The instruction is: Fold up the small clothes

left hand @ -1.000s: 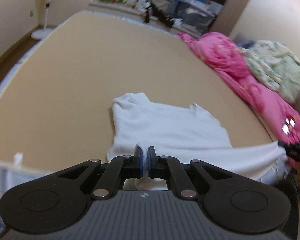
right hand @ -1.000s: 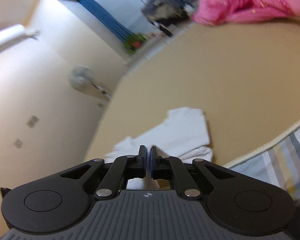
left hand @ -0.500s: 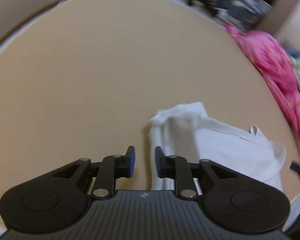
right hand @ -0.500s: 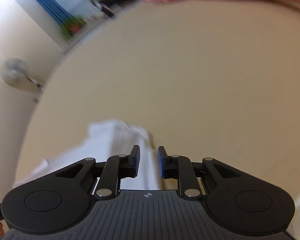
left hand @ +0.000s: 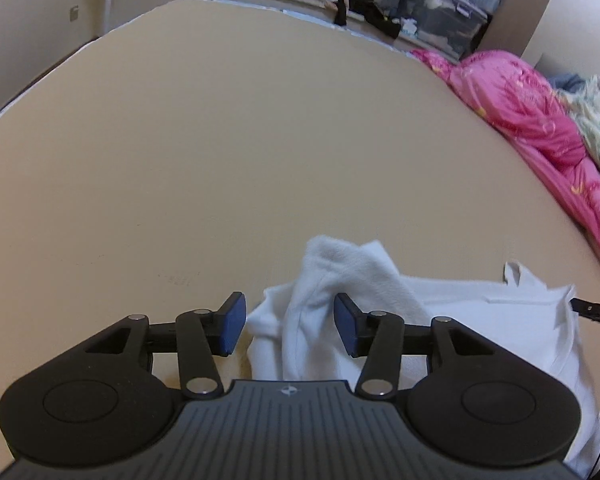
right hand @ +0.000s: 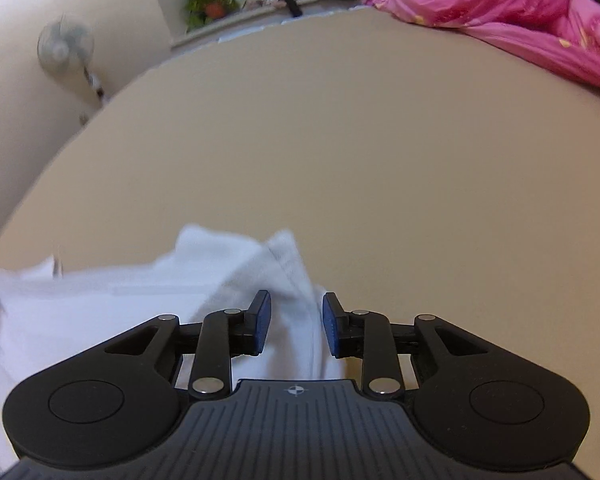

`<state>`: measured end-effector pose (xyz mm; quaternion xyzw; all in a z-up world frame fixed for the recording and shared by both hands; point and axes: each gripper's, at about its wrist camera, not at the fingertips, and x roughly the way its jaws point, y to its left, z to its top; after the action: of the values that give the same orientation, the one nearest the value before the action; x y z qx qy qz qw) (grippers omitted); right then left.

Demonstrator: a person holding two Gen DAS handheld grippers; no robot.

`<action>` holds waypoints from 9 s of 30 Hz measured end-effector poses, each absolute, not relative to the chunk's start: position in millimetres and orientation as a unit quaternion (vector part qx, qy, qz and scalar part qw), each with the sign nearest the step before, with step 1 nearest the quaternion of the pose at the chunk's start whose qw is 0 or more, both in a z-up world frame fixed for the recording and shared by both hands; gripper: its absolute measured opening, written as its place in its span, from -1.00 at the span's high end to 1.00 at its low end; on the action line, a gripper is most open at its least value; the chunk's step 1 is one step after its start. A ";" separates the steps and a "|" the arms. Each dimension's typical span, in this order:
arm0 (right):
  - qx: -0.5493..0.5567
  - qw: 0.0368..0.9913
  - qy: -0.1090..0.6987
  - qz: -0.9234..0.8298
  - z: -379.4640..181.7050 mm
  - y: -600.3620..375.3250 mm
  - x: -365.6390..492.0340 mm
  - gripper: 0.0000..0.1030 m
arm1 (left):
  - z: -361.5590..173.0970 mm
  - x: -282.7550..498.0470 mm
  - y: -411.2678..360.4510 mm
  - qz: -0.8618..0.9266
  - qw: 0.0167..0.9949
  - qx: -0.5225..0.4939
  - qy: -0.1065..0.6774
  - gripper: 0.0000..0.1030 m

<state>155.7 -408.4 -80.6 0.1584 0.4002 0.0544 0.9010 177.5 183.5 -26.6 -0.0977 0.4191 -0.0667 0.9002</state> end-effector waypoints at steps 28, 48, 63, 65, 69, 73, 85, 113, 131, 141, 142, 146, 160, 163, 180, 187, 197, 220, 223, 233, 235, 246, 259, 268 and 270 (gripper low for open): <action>0.214 0.894 0.394 0.001 -64.7 -403.2 144.7 0.44 | -11.6 162.7 202.5 -0.040 0.891 -0.155 0.424 0.61; 0.167 0.839 0.517 0.026 -73.1 -389.4 42.2 0.67 | -42.3 51.3 178.3 -0.084 0.847 -0.045 0.522 0.93; 0.175 0.884 0.431 -0.044 -47.2 -398.3 6.1 0.79 | -16.6 26.0 171.0 -0.058 0.886 -0.032 0.459 0.83; 0.168 0.901 0.400 -0.021 -36.8 -393.7 3.1 0.69 | -12.6 23.8 162.4 -0.078 0.894 -0.033 0.441 0.83; 0.172 0.866 0.469 0.022 -65.1 -381.9 16.8 0.60 | -41.0 35.2 139.6 -0.076 0.865 0.017 0.496 0.83; 0.131 0.851 0.508 0.000 -81.2 -372.2 21.2 0.61 | -56.5 39.8 135.3 -0.046 0.848 0.037 0.527 0.79; 0.079 0.875 0.477 0.000 -76.7 -363.6 35.1 0.29 | -56.6 30.0 126.0 -0.047 0.852 0.063 0.518 0.72; 0.133 0.894 0.427 -0.002 -51.7 -377.1 30.4 0.29 | -78.6 66.0 221.2 -0.024 0.804 -0.239 0.544 -0.13; 0.236 0.898 0.370 -0.040 -31.5 -444.9 24.2 0.29 | 29.2 59.1 74.8 -0.081 0.889 -0.149 0.426 0.86; 0.269 0.893 0.354 -0.070 -39.8 -486.2 21.3 0.29 | 21.1 68.3 -228.1 -0.296 0.849 -0.055 0.434 0.72; 0.274 0.892 0.353 -0.071 -40.8 -489.9 20.8 0.29 | 5.6 70.2 -244.6 -0.314 0.829 -0.043 0.462 0.71; 0.300 0.879 0.366 -0.049 -48.9 -492.6 24.4 0.29 | -3.3 75.5 -226.2 -0.310 0.841 -0.056 0.440 0.71; 0.210 0.823 0.526 0.032 -91.6 -420.6 50.4 0.35 | -83.5 56.1 -136.8 -0.228 0.830 0.021 0.508 0.80; 0.223 0.854 0.469 0.011 -71.6 -425.2 47.3 0.34 | -68.9 49.9 -129.2 -0.237 0.834 0.006 0.498 0.77; 0.346 0.852 0.392 0.025 -93.0 -423.1 163.4 0.79 | -14.7 45.2 -70.6 -0.211 0.873 0.030 0.440 0.54; 0.334 0.879 0.339 -0.035 -82.0 -436.3 146.9 0.67 | -16.4 85.1 -111.2 -0.228 0.875 0.010 0.427 0.48; 0.312 0.859 0.404 0.044 -83.5 -436.5 118.8 -0.41 | -47.5 95.3 -105.6 -0.234 0.819 0.118 0.510 0.27; 0.327 0.864 0.376 0.079 -99.0 -384.5 140.2 0.47 | -35.8 190.3 -47.1 -0.219 0.852 -0.175 0.443 0.35; 0.330 0.884 0.314 0.108 -67.0 -368.7 150.2 0.48 | 13.1 201.3 -27.3 -0.229 0.873 -0.166 0.397 0.34; 0.285 0.900 0.301 0.137 -14.9 -317.5 248.6 -0.11 | 38.1 268.6 57.9 -0.130 0.905 -0.145 0.380 -0.39; 0.261 0.890 0.366 0.074 -40.2 -311.9 265.3 -0.15 | 11.1 269.1 76.3 -0.100 0.886 -0.144 0.428 -0.20; 0.275 0.849 0.438 0.107 -106.8 -307.8 239.3 0.75 | -81.3 220.0 72.9 -0.153 0.846 -0.168 0.482 0.68; 0.196 0.864 0.464 -0.006 -100.4 -328.6 191.9 0.68 | -36.0 148.0 66.5 -0.111 0.887 -0.049 0.445 0.29; 0.088 0.924 0.371 -0.029 -24.2 -328.3 76.2 -0.15 | 36.0 18.8 20.2 -0.042 0.943 0.081 0.321 -0.66; 0.067 0.932 0.355 -0.030 -6.0 -320.9 55.2 -0.20 | 45.6 -2.9 18.1 -0.028 0.949 0.085 0.303 -0.68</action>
<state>55.2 -320.9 -6.0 0.0674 0.3549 -0.0296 0.9320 -2.9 18.1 45.6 0.0848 0.3025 -0.0285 0.9489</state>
